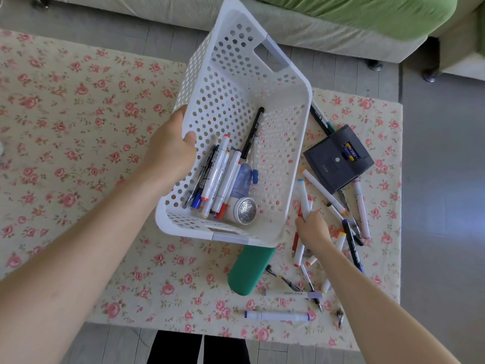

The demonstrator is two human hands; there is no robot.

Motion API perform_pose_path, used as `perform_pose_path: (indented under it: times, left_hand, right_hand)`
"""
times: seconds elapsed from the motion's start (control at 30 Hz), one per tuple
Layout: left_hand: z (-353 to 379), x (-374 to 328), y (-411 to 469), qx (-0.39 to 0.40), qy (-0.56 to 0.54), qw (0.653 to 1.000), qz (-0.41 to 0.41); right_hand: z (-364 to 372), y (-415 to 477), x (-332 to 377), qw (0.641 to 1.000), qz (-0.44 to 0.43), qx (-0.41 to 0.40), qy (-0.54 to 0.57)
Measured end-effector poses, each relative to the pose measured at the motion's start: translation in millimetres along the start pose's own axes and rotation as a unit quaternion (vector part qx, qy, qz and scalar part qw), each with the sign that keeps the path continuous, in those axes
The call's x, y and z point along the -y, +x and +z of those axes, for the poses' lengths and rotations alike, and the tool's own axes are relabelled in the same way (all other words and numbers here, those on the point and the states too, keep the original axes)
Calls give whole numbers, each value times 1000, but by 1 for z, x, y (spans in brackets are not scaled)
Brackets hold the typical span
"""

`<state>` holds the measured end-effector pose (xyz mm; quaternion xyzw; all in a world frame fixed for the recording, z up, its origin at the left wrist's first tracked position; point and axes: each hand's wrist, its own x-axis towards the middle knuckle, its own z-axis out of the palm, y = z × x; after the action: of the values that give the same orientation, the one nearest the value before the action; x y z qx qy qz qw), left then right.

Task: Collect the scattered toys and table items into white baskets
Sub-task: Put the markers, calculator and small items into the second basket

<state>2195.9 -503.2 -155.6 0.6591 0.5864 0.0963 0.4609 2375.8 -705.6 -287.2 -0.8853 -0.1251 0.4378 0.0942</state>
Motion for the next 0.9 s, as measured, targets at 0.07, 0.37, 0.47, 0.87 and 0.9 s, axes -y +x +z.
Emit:
perform_pose_path:
  times: [0.07, 0.37, 0.47, 0.87, 0.9]
  left_hand:
    - [-5, 1, 0, 7, -1, 1000, -5]
    - [-17, 5, 1, 31, 20, 999, -6]
    - [-20, 11, 5, 32, 13, 999, -5]
    - [-33, 37, 12, 45, -13, 999, -8]
    - [-34, 37, 12, 45, -7, 999, -7]
  right_hand:
    - [-19, -9, 10, 1000, -7, -14, 9]
    - [-28, -67, 113, 979, -176, -45, 88]
    - [13, -72, 151, 971, -157, 73, 164]
    - [68, -41, 183, 980, -192, 36, 45]
    - [59, -31, 182, 979, -202, 0, 32]
